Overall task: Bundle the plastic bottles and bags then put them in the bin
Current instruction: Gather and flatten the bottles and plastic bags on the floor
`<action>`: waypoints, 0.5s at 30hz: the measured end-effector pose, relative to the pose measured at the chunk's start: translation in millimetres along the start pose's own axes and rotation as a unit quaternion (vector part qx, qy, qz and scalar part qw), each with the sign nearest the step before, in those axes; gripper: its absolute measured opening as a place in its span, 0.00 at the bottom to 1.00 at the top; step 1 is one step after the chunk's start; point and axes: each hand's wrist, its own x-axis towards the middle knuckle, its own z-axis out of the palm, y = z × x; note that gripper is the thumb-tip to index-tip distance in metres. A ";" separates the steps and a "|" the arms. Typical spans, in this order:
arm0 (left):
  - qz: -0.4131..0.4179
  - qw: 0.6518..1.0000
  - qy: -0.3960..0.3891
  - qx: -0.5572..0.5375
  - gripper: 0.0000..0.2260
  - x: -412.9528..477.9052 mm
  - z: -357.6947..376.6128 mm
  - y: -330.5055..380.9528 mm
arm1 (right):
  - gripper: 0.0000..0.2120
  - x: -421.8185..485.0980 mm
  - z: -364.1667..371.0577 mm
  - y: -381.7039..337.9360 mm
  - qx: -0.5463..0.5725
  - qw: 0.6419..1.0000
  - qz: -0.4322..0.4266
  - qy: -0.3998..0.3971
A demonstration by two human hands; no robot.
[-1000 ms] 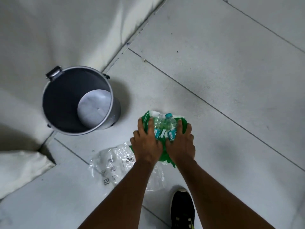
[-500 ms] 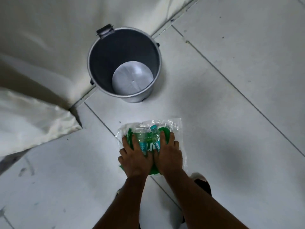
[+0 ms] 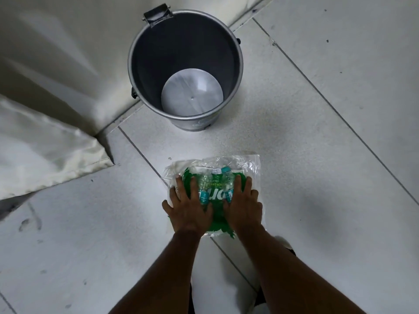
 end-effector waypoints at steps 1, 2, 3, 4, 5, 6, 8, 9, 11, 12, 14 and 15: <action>0.002 1.000 0.000 0.005 0.43 -0.2 -0.2 0.5 | 0.42 0.2 -1.0 1.7 -0.005 1.000 -0.004 -0.003; 0.002 1.000 0.004 0.003 0.44 -0.5 -1.4 1.4 | 0.44 0.2 -2.4 2.9 -0.010 1.000 -0.009 -0.003; 0.001 1.000 0.011 -0.005 0.45 -1.7 -3.1 2.7 | 0.45 -0.9 -4.6 4.4 -0.017 1.000 -0.014 -0.003; 0.000 1.000 0.021 -0.015 0.46 -4.0 -6.9 5.1 | 0.47 -3.1 -8.4 6.4 -0.023 1.000 -0.017 -0.001; -0.001 0.999 0.032 -0.025 0.46 -6.2 -10.2 6.4 | 0.48 -4.9 -12.0 8.1 -0.027 0.999 -0.021 0.004; -0.003 0.999 0.036 -0.031 0.47 -8.7 -13.4 7.2 | 0.48 -6.1 -15.6 10.0 -0.027 0.999 -0.024 0.010; -0.013 0.999 0.023 -0.036 0.48 -11.5 -19.9 6.6 | 0.50 -6.0 -22.4 14.0 -0.026 0.999 -0.026 0.016; -0.019 0.999 0.012 -0.034 0.48 -11.5 -21.7 4.9 | 0.51 -4.5 -24.5 16.4 -0.028 0.999 -0.024 0.010; -0.032 0.999 -0.009 -0.028 0.51 -7.5 -20.4 -0.6 | 0.54 2.0 -23.0 22.4 -0.024 0.999 -0.022 -0.017; -0.037 0.999 -0.019 -0.029 0.52 -4.2 -19.3 -3.0 | 0.55 6.0 -21.1 25.6 -0.017 0.999 -0.020 -0.033; -0.042 0.998 -0.041 -0.037 0.55 4.6 -13.2 -7.9 | 0.58 15.4 -14.0 30.7 0.009 0.998 -0.012 -0.059; -0.042 0.997 -0.054 -0.046 0.56 8.9 -11.0 -8.6 | 0.60 19.5 -11.8 32.0 0.026 0.997 -0.004 -0.070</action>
